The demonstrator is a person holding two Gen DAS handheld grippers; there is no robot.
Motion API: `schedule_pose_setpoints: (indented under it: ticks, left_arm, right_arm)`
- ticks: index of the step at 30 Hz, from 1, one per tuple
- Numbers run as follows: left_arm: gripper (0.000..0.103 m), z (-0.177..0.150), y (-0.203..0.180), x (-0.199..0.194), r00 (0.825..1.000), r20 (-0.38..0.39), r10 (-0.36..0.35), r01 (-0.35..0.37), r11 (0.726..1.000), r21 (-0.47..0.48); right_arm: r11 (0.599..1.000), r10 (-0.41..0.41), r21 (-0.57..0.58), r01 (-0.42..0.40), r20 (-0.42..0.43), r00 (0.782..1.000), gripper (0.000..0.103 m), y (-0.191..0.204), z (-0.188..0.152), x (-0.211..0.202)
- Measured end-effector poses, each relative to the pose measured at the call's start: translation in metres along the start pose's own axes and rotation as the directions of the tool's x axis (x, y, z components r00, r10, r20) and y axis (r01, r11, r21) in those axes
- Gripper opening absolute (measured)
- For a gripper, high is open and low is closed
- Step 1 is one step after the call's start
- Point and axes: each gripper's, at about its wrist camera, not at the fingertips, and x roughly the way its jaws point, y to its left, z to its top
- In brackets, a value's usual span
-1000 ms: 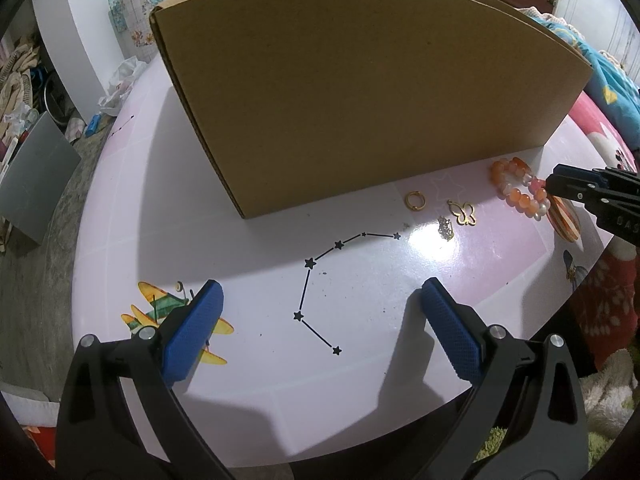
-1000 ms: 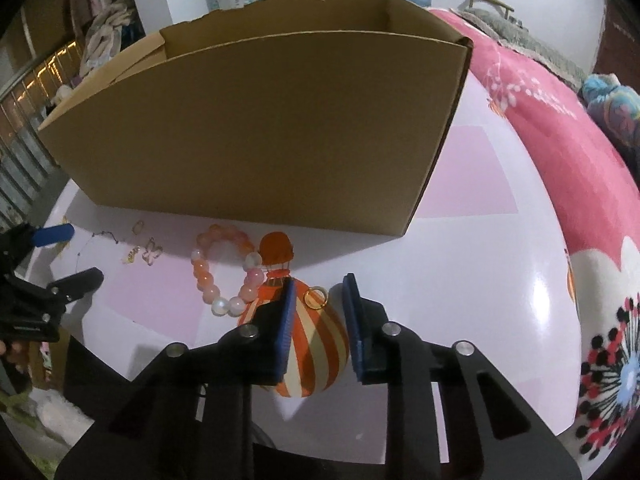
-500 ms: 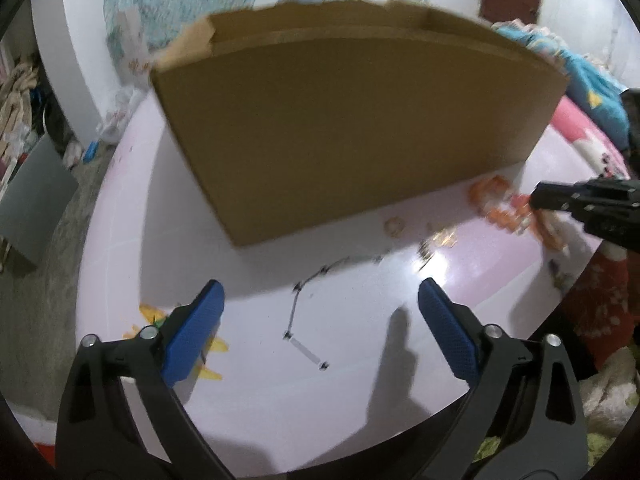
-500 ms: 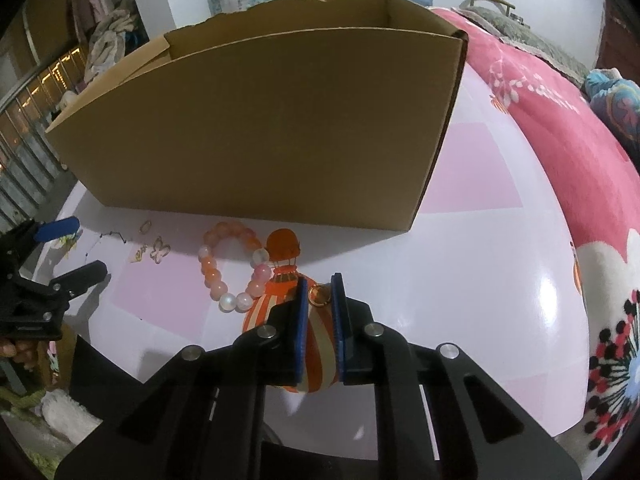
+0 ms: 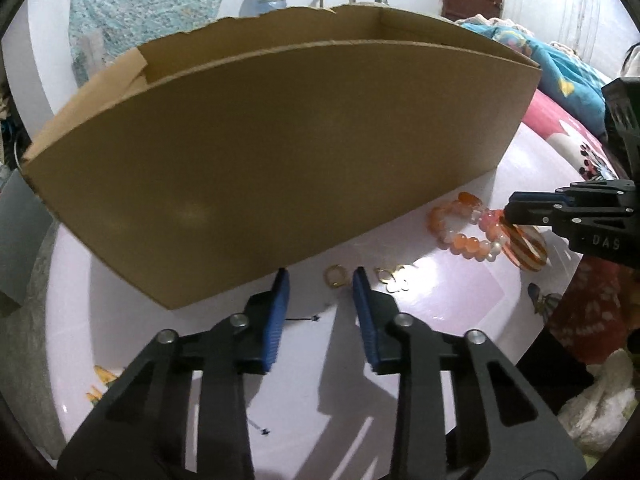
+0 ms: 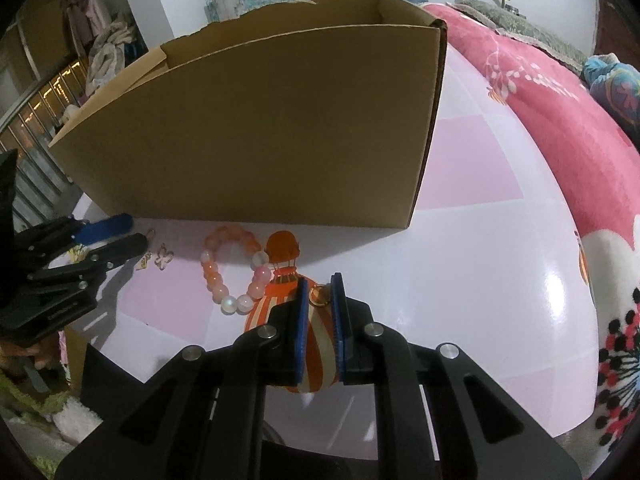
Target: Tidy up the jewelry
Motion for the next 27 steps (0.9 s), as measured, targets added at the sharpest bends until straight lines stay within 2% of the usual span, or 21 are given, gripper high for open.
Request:
schedule_pose_setpoints:
  ticks: [10,17,27]
  left_arm:
    - [0.025,0.004,-0.005,0.008,1.000,0.002,0.004,-0.004,1.000,0.015]
    - [0.010,0.002,-0.012,0.007,1.000,0.012,0.000,-0.001,0.999,0.040]
    - [0.009,0.000,-0.011,0.005,1.000,0.018,-0.003,0.003,0.999,0.037]
  right_arm:
    - [1.000,0.016,0.012,-0.016,0.009,1.000,0.011,0.000,-0.001,-0.001]
    - [0.999,0.027,0.027,-0.027,0.013,1.000,0.010,-0.002,-0.002,-0.001]
    - [0.999,0.029,0.034,-0.030,0.016,0.999,0.010,-0.001,-0.002,-0.002]
